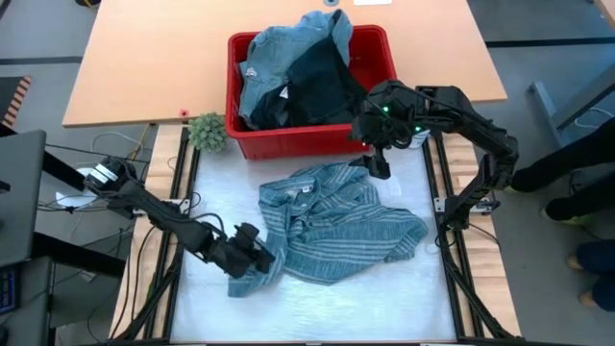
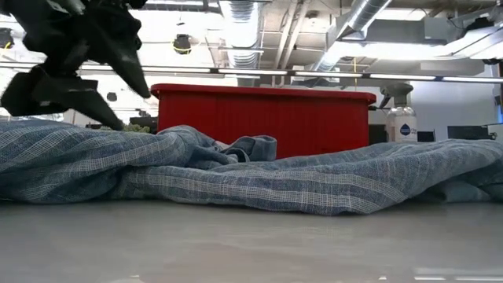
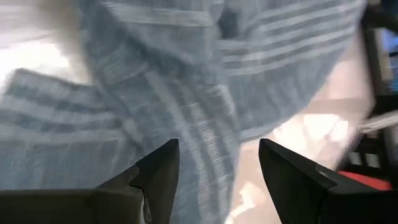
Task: Fold Laundry from Bin
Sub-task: Fold the blue polo shirt
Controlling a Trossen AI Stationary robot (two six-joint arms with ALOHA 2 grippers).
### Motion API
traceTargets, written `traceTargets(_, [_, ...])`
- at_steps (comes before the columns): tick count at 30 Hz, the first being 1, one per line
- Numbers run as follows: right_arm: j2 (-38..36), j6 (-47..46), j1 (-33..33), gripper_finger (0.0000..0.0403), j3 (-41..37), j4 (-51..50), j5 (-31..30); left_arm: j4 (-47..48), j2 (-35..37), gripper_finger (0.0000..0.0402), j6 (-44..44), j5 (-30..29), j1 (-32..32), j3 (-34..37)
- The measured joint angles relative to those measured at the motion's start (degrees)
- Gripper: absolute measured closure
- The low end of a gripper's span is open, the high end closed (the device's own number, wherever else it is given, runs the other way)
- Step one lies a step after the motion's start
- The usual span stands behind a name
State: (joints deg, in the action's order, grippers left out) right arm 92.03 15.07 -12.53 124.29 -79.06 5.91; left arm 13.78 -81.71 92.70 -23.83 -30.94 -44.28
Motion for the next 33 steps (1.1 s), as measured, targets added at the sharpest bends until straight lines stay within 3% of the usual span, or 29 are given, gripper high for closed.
traceTargets(4, [0.0,0.22,0.07,0.0054,0.0,0.22,0.09,4.85,-2.15,0.0194,1.21,0.71,-0.65,-3.05])
traceTargets(18, [0.0,0.37,0.13,0.0054,0.0,0.19,0.24,5.73,-2.43,0.0203,5.35,3.75,-1.05,-3.59])
traceTargets(27, [0.0,0.16,0.15,0.0054,0.0,0.19,0.28,6.28,-2.83,0.0335,1.03,5.19,0.49,-3.31])
traceTargets(33, [0.0,-0.07,0.66,0.0054,0.0,-0.05,0.28,5.51,-2.83,0.0393,-3.53,6.51,1.76,-3.29])
